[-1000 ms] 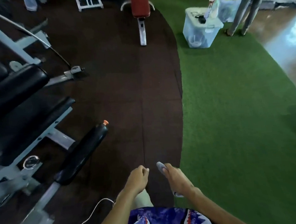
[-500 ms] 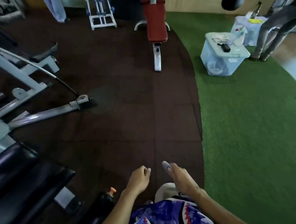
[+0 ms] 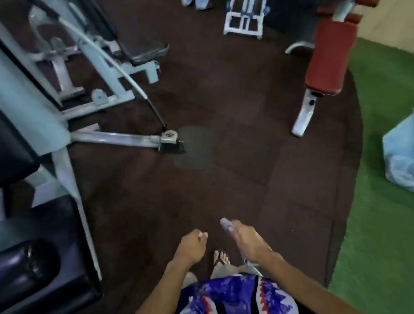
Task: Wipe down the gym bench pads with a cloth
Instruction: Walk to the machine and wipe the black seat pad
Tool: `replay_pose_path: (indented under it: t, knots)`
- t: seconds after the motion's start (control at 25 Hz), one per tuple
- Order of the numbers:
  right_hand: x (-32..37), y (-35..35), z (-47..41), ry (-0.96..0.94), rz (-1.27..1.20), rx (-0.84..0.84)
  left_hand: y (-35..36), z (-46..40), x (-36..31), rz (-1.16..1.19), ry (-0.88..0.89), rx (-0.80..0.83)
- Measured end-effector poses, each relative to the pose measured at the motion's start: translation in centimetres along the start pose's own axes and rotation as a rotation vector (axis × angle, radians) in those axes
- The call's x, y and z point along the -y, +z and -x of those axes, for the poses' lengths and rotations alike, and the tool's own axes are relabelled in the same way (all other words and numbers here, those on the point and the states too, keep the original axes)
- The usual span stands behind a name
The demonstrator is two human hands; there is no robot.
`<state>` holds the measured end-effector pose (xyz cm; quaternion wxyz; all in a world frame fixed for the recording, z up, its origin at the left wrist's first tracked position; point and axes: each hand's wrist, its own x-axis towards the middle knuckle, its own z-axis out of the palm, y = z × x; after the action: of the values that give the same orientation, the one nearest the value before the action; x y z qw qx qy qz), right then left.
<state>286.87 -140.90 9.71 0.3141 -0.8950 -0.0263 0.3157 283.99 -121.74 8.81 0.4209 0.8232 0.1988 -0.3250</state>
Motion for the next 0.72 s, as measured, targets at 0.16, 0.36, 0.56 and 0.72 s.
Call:
replay_pose_path:
  t: [0.16, 0.36, 0.56, 0.72]
  knots:
    - [7.0, -4.5, -10.9, -0.107, 0.174, 0.131, -5.7, -4.9, -2.5, 0.178, -0.100, -0.144]
    - [17.3, -3.4, -23.5, -0.280, 0.322, 0.330, -15.8, -10.2, -0.8, 0.353, -0.154, -0.334]
    - [31.5, 1.1, -32.3, -0.459, 0.483, 0.502, -27.1, -14.1, 4.8, 0.560, -0.360, -0.519]
    - [41.4, 5.7, -35.9, -0.626, 0.577, 0.665, -33.4, -14.6, 8.1, 0.659, -0.458, -0.747]
